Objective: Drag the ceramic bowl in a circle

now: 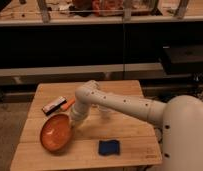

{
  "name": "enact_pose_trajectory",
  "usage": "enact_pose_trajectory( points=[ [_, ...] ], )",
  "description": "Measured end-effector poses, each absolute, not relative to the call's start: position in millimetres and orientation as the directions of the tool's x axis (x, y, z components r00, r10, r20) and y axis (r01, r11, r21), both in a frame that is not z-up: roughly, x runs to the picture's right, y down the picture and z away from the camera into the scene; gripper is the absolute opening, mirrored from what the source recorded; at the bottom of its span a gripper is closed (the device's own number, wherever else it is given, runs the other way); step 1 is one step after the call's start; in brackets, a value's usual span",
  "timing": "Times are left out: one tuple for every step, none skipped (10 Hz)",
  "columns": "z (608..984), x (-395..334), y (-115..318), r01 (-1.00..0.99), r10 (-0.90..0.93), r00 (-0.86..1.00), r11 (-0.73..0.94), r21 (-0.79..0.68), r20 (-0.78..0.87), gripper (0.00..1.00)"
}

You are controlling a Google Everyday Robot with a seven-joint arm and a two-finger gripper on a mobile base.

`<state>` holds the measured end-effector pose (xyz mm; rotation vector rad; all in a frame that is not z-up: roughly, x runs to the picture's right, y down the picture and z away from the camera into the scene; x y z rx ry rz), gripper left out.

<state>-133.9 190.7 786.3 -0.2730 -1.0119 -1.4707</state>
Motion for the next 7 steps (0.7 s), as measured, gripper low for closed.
enact_pose_trajectory(
  points=[
    [785.4, -119.8, 191.8, 0.906, -0.688, -0.168, 0.174, 0.385, 0.706, 0.0],
    [782.7, -103.9, 196.0, 0.915, -0.684, -0.133, 0.193, 0.354, 0.717, 0.0],
    [777.9, -96.9, 204.7, 0.918, -0.677, -0.126, 0.196, 0.343, 0.725, 0.0],
    [768.7, -93.8, 216.7, 0.917, -0.674, -0.132, 0.196, 0.348, 0.726, 0.0],
    [760.5, -90.1, 226.8, 0.913, -0.677, -0.147, 0.188, 0.362, 0.722, 0.0],
    [745.7, -88.6, 242.0, 0.901, -0.684, -0.206, 0.147, 0.409, 0.699, 0.0],
    [733.7, -91.8, 254.0, 0.892, -0.685, -0.261, 0.099, 0.442, 0.68, 0.0]
  ],
)
